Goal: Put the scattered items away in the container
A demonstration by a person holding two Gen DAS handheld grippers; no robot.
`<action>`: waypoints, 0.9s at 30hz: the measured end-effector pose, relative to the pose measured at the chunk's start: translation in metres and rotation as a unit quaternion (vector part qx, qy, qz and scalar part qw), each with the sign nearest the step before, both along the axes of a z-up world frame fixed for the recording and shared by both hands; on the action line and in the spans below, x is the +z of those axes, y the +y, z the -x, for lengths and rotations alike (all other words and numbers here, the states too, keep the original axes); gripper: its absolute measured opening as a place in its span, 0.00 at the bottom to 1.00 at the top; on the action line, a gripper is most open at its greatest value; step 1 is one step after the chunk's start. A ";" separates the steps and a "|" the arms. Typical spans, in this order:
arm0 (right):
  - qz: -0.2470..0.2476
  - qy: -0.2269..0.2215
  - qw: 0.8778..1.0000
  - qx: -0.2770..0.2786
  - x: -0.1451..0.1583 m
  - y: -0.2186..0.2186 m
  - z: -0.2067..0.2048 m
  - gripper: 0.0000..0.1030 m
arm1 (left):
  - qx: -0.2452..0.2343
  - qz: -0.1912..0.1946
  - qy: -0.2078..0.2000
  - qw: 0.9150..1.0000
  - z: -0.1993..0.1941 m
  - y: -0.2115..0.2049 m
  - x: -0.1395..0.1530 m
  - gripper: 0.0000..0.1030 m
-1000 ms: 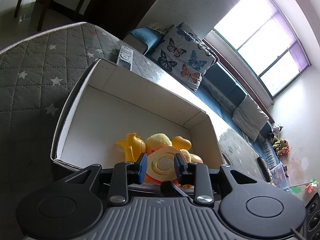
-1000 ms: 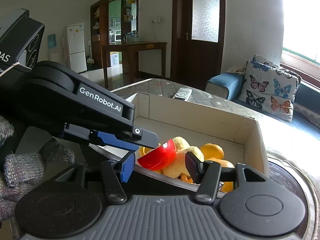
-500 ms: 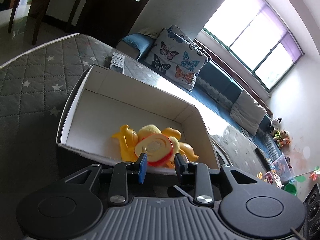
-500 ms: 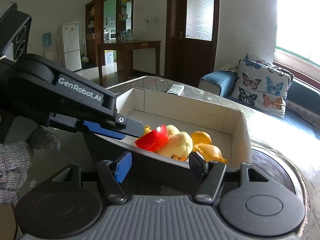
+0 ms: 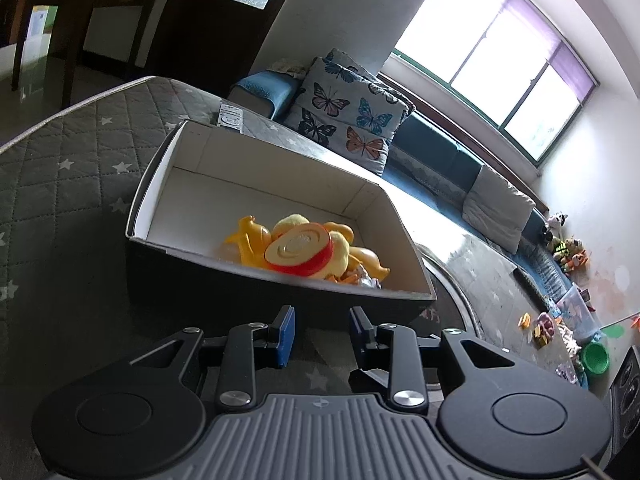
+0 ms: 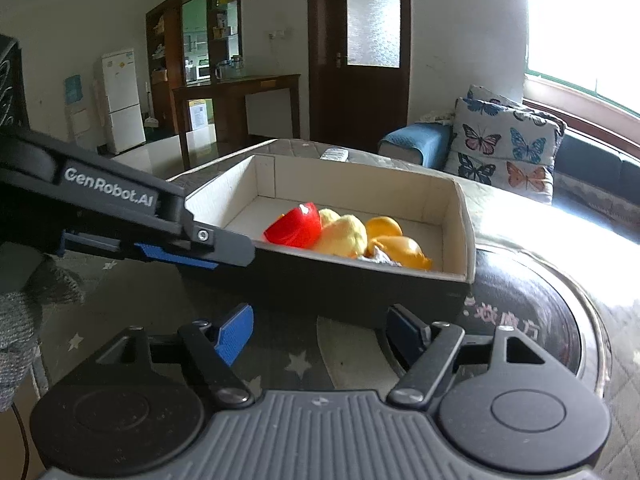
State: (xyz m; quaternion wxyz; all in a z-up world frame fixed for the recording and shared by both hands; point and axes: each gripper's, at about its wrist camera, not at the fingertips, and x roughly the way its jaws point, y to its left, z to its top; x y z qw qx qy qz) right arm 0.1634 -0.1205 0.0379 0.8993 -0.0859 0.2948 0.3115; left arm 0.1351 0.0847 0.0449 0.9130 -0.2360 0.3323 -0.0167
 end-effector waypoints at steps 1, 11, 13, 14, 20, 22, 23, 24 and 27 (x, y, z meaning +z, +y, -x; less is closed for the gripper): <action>-0.001 0.001 1.000 -0.002 -0.001 -0.001 0.001 0.74 | -0.001 -0.005 -0.001 1.000 0.002 -0.002 -0.001 0.32; -0.007 0.010 1.000 -0.020 -0.005 -0.011 0.019 0.80 | -0.003 -0.032 0.000 0.999 0.022 -0.016 -0.011 0.32; -0.009 0.010 1.000 -0.023 -0.005 -0.012 0.022 0.81 | -0.001 -0.039 0.000 0.999 0.025 -0.018 -0.012 0.32; -0.009 0.010 1.000 -0.025 -0.006 -0.013 0.023 0.82 | 0.001 -0.045 -0.001 0.999 0.027 -0.019 -0.013 0.32; -0.014 0.015 0.999 -0.037 -0.008 -0.017 0.031 0.84 | 0.011 -0.066 -0.003 0.998 0.037 -0.024 -0.015 0.32; -0.017 0.017 0.999 -0.040 -0.010 -0.018 0.034 0.85 | 0.013 -0.070 -0.004 0.997 0.040 -0.026 -0.015 0.32; -0.019 0.017 0.999 -0.042 -0.010 -0.019 0.036 0.86 | 0.014 -0.072 -0.005 0.997 0.042 -0.027 -0.015 0.32; -0.020 0.018 0.999 -0.043 -0.011 -0.020 0.037 0.88 | 0.014 -0.075 -0.005 0.997 0.044 -0.028 -0.016 0.32; -0.020 0.018 0.998 -0.048 -0.013 -0.022 0.042 0.88 | 0.015 -0.087 -0.004 0.996 0.047 -0.031 -0.016 0.32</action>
